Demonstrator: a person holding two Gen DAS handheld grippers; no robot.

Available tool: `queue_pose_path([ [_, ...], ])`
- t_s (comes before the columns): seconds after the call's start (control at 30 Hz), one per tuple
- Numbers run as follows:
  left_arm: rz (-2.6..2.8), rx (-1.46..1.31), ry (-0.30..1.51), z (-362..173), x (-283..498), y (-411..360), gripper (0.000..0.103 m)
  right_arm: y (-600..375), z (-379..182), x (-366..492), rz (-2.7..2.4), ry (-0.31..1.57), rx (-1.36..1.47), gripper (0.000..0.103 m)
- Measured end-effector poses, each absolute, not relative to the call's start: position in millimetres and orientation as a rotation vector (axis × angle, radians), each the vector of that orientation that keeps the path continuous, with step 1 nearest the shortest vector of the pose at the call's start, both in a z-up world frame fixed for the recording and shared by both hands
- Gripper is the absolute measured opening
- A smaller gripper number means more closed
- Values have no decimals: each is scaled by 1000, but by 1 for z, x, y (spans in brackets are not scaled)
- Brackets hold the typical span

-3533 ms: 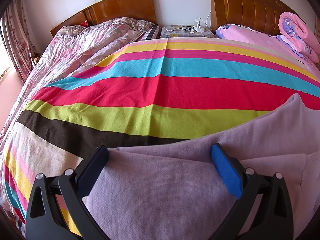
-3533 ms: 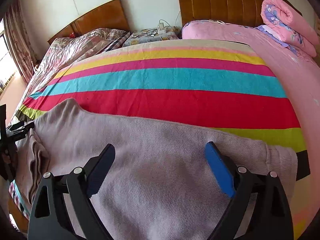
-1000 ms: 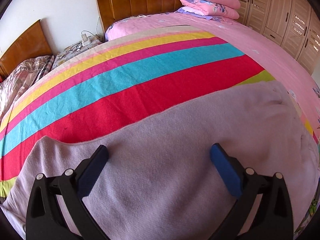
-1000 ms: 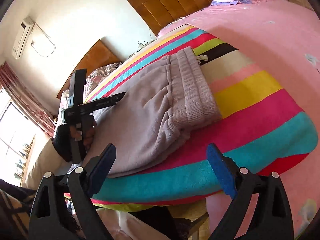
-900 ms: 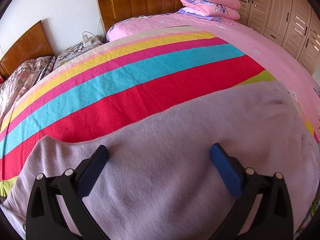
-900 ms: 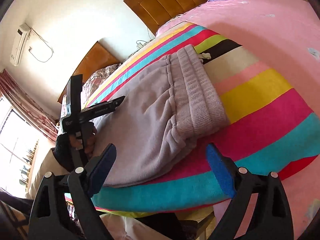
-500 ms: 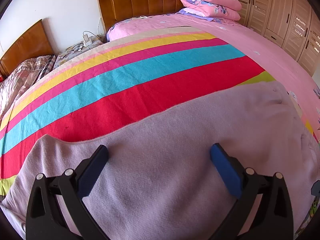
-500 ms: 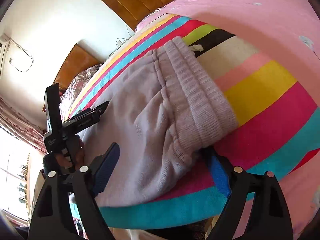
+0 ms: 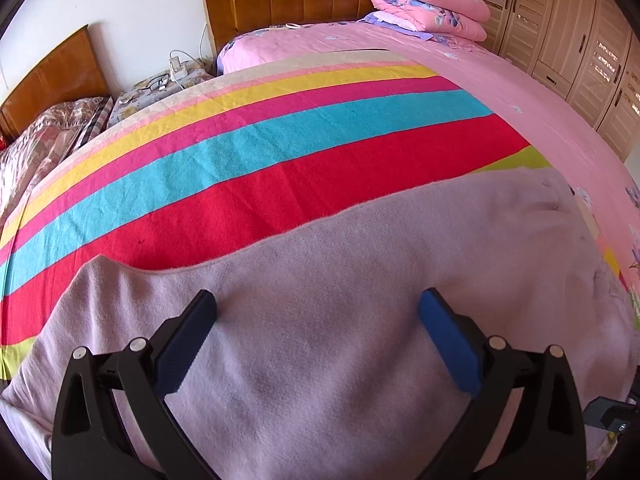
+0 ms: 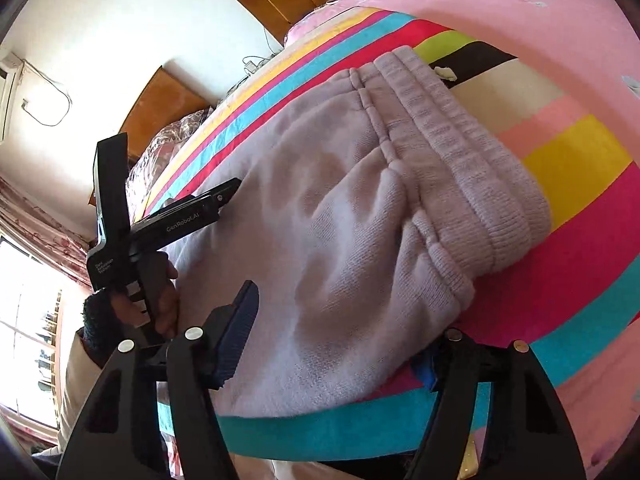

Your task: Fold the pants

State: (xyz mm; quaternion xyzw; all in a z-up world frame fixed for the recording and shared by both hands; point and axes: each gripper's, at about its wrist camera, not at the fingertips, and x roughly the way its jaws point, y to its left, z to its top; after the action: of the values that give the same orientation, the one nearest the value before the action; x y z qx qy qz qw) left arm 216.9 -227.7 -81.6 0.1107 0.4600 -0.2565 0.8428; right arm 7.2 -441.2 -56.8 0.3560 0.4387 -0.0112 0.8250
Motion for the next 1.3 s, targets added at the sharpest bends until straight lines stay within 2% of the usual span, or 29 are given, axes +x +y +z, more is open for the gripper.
queue_pose_path([
  [0.1,-554,119,918,-45,204,-179,101,-451,-61,-2,-4,895,844,66],
  [0.23,-376,35,810,-9,188,-60,101,-451,-61,-3,5,881,847,70],
  [0.37,-161,-28,818,-12,170,57,101,-453,-67,-5,29,813,901,81],
  [0.4,-133,-30,835,-16,164,76,101,-454,-69,-9,20,796,925,81],
  [0.53,-141,-20,898,-48,139,104,101,-453,-70,-10,-5,776,941,84],
  [0.57,-116,13,927,-63,137,104,101,-453,-71,-11,-17,768,949,83],
  [0.6,-82,56,964,-80,137,102,102,-453,-72,-12,-35,765,955,71],
  [0.63,-83,73,905,-87,131,103,102,-455,-74,-15,-70,767,962,61],
  [0.67,-87,77,878,-90,127,105,102,-458,-78,-19,-107,769,979,37],
  [0.7,-86,73,884,-88,127,107,102,-463,-84,-25,-110,754,1021,29],
  [0.77,-83,77,897,-90,129,105,102,-469,-93,-33,-100,707,1095,23],
  [0.83,-86,72,891,-91,129,107,102,-465,-87,-36,-112,675,1064,21],
  [1.03,-100,53,899,-88,131,105,102,-368,26,0,-48,560,425,20],
  [1.07,-110,30,904,-83,131,108,100,-339,45,10,-13,547,304,20],
  [1.1,-130,-22,887,-74,126,115,92,-307,61,18,31,536,184,20],
  [1.13,-156,-93,850,-62,119,126,92,-272,73,25,86,524,72,20],
  [1.2,-162,-204,779,-37,105,153,92,-199,80,32,199,524,-130,20],
  [1.3,-177,-351,733,-19,88,196,93,-90,41,34,372,600,-435,21],
])
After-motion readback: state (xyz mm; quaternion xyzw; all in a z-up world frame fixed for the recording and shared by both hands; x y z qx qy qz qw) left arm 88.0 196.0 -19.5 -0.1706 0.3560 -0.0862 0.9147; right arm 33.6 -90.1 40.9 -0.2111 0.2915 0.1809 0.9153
